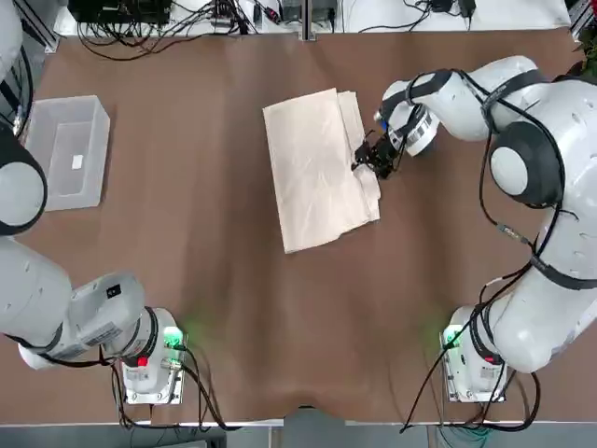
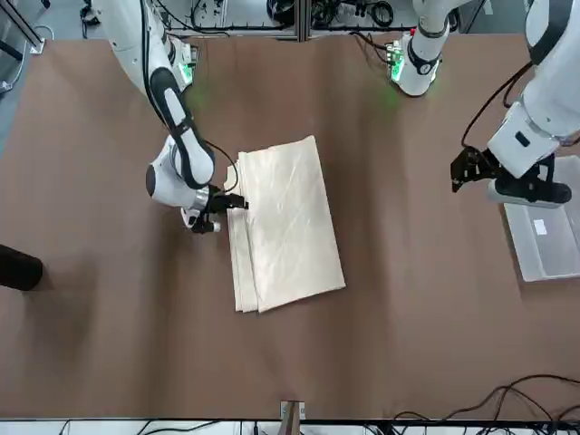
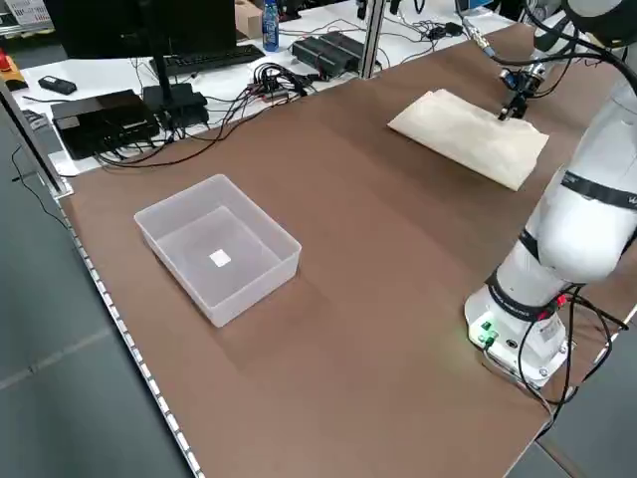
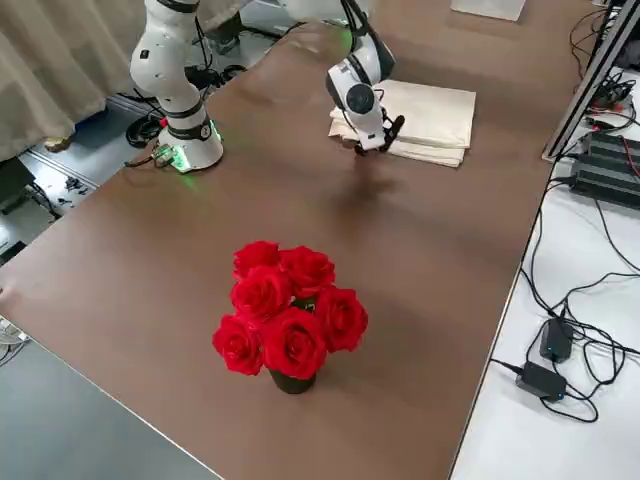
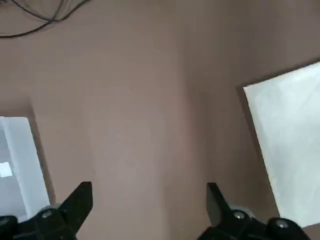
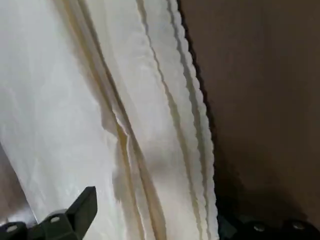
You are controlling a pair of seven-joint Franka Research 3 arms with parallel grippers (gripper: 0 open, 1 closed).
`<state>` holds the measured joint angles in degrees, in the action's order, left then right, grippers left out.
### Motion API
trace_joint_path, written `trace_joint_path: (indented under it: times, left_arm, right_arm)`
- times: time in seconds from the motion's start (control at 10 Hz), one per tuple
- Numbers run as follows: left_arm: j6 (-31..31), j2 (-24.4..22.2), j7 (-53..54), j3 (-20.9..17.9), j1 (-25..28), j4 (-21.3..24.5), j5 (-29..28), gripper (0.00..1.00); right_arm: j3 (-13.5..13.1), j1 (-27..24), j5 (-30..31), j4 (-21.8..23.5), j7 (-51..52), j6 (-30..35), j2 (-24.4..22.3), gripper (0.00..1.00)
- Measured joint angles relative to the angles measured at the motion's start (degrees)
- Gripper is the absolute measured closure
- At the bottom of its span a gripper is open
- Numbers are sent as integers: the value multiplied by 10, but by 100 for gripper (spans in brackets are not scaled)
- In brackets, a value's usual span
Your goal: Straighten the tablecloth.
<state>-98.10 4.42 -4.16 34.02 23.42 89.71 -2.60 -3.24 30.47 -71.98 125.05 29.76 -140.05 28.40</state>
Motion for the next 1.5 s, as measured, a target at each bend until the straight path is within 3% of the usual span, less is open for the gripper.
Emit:
trace_joint_path:
  times: [0.2,0.3,0.7,0.8,1.1,1.3,1.5]
  left_arm:
    - [0,1,4,0,16,-5,6,0]
    - [0,3,4,0,16,-5,6,0]
    - [2,6,4,-3,26,-6,7,0]
    - [3,5,4,-19,15,-6,9,0]
    - [12,-2,5,-176,-120,-9,35,0]
    - [15,-7,4,-192,-132,-10,40,0]
    - [16,-8,4,-194,-142,-10,41,0]
  right_arm:
    - [1,25,-23,-1,1,-3,0,13]
    - [1,32,-24,-2,3,-6,0,21]
    - [-2,32,-24,-5,15,-6,0,86]
    - [-2,32,-24,-7,16,-6,-1,97]
    - [-10,31,-16,-8,20,-7,-25,97]
    - [-37,30,15,-3,24,-6,-44,97]
    - [-67,27,38,31,25,-2,-83,97]
